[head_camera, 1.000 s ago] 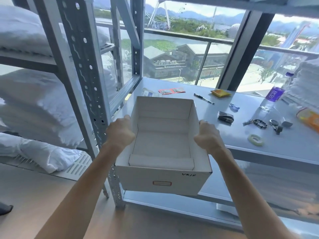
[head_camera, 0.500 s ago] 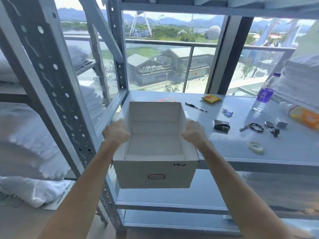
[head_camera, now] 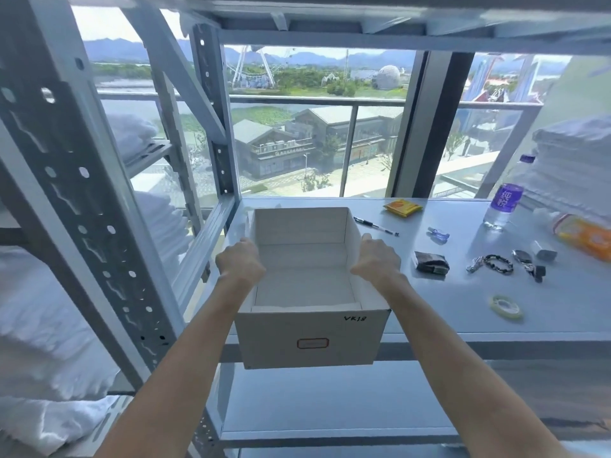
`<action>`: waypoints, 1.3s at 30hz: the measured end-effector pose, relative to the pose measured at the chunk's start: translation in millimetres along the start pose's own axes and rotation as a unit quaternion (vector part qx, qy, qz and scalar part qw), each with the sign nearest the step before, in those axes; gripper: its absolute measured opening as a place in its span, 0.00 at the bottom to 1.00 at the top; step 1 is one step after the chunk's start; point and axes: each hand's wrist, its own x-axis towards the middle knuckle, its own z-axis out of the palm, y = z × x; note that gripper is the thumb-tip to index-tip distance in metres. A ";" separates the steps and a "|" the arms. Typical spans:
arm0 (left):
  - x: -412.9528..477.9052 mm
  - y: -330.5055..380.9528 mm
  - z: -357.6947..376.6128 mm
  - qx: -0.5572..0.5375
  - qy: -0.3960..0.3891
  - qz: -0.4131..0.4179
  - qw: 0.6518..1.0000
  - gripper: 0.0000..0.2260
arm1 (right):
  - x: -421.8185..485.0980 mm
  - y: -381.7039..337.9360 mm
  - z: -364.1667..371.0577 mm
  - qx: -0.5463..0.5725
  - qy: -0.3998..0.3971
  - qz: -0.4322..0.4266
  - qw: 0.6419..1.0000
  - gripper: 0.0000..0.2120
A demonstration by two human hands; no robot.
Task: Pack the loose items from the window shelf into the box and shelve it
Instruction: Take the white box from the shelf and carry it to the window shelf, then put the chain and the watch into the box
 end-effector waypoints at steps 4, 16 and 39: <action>12.4 2.6 0.5 -0.007 -0.006 0.003 1.000 0.18 | 9.7 -2.2 0.1 -0.007 -0.007 0.011 1.000 0.20; 27.6 3.0 -5.3 -0.060 -0.012 0.013 0.998 0.17 | 19.4 -8.0 -3.7 0.013 0.018 0.027 0.999 0.19; -124.5 214.0 21.8 -0.178 0.139 0.417 0.880 0.11 | -76.8 253.3 -9.0 0.022 0.070 0.072 0.995 0.18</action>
